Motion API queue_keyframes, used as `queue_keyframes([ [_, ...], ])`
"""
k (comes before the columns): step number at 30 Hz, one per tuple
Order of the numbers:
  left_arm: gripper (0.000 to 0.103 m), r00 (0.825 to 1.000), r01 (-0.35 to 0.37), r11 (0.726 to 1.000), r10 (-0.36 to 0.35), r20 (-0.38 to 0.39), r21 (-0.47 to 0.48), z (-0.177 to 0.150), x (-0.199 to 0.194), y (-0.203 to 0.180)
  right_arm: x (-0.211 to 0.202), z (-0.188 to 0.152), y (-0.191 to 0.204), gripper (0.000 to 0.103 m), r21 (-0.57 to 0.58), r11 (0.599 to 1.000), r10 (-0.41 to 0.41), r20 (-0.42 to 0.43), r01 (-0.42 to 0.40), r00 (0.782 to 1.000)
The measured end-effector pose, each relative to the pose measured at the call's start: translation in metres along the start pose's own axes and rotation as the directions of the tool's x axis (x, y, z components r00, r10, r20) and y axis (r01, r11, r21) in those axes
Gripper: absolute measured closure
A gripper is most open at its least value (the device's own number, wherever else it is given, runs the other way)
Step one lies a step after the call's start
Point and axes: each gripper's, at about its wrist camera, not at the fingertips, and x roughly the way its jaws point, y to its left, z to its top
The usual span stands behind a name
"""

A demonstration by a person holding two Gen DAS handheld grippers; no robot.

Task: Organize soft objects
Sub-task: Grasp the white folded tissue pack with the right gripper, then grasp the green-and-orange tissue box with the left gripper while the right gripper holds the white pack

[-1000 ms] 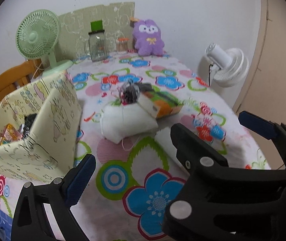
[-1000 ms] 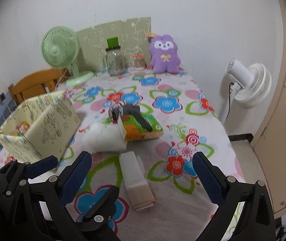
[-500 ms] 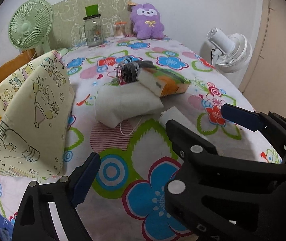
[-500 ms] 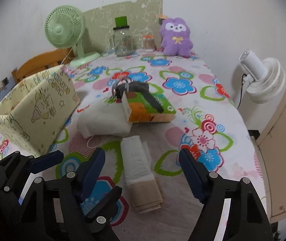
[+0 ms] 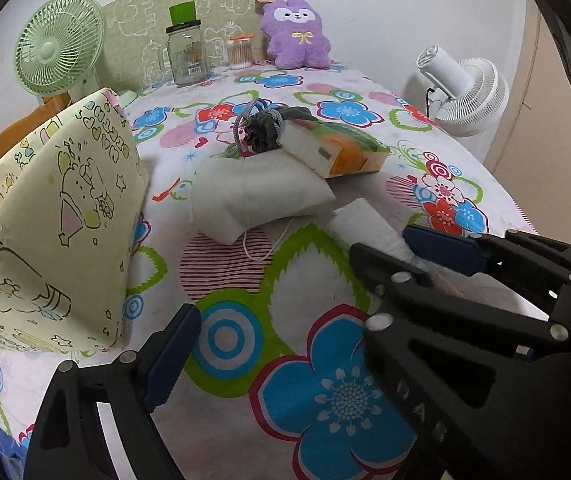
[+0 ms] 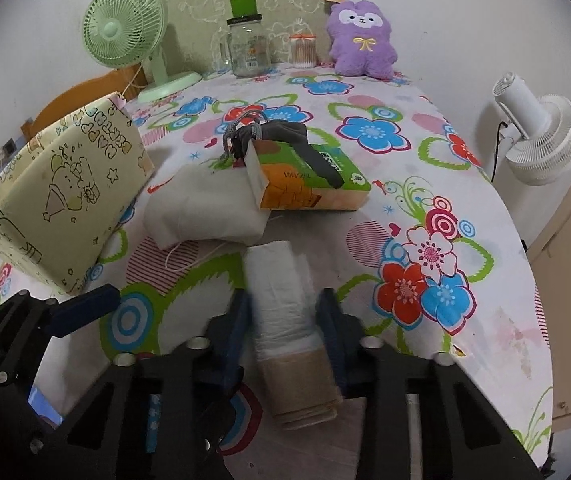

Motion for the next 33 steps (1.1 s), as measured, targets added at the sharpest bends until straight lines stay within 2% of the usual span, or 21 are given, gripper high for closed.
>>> queue_keyframes([
  [4, 0.017, 1.000, 0.018, 1.000, -0.018, 0.003, 0.010, 0.002, -0.001, -0.001, -0.003, 0.001, -0.001, 0.076, 0.001, 1.000, 0.011, -0.001, -0.011, 1.000],
  [10, 0.017, 0.999, 0.027, 0.999, -0.028, 0.027, 0.021, 0.008, -0.006, -0.007, -0.014, 0.005, -0.007, 0.077, 0.004, 1.000, 0.001, 0.028, -0.001, 1.000],
  [22, 0.015, 0.998, 0.009, 1.000, -0.009, 0.063, 0.007, 0.029, -0.015, -0.014, -0.038, 0.022, -0.020, 0.077, 0.014, 1.000, -0.023, 0.098, 0.022, 0.995],
  [33, 0.012, 0.996, -0.033, 0.999, 0.037, 0.084, -0.043, 0.053, -0.008, -0.009, -0.038, 0.043, -0.028, 0.077, 0.022, 0.999, -0.026, 0.144, 0.023, 0.989],
])
